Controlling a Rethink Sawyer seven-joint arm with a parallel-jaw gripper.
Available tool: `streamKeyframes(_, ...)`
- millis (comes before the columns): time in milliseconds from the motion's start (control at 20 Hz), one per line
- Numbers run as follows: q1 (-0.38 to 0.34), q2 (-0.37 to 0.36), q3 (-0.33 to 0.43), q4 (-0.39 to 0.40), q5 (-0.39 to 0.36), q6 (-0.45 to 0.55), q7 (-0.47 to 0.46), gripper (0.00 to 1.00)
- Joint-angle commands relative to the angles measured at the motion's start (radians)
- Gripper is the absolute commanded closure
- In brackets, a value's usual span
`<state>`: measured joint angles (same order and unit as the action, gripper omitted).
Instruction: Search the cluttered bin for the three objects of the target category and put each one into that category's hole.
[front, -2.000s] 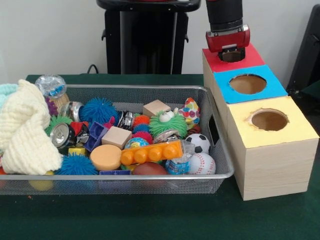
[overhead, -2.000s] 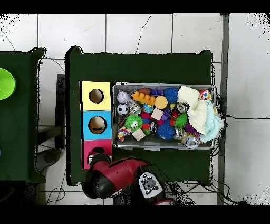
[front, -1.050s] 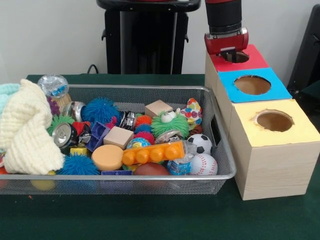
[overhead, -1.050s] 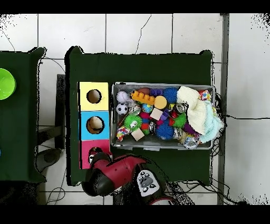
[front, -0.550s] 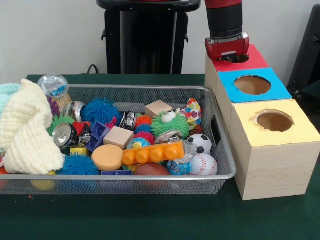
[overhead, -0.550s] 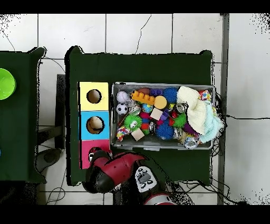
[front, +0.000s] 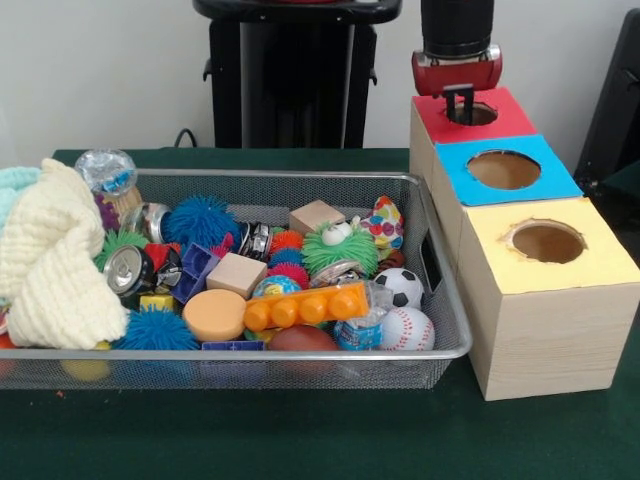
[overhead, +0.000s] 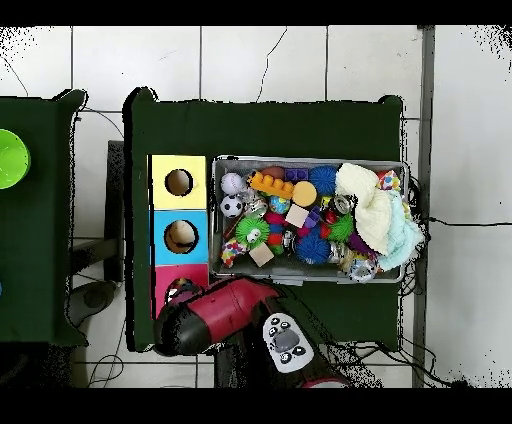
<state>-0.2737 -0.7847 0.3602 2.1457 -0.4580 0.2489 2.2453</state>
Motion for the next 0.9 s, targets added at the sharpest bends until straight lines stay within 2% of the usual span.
streamKeyframes(50,-0.092,-0.093,-0.029,-0.109,0.012,0.234,-0.094,1.0)
streamKeyframes(500,-0.123,-0.1,0.012,-0.122,0.004,0.271,-0.104,1.0)
streamKeyframes(650,-0.17,-0.13,0.053,-0.113,0.024,0.324,-0.153,1.0)
streamKeyframes(900,-0.288,-0.157,0.143,-0.106,0.033,0.406,-0.259,1.0)
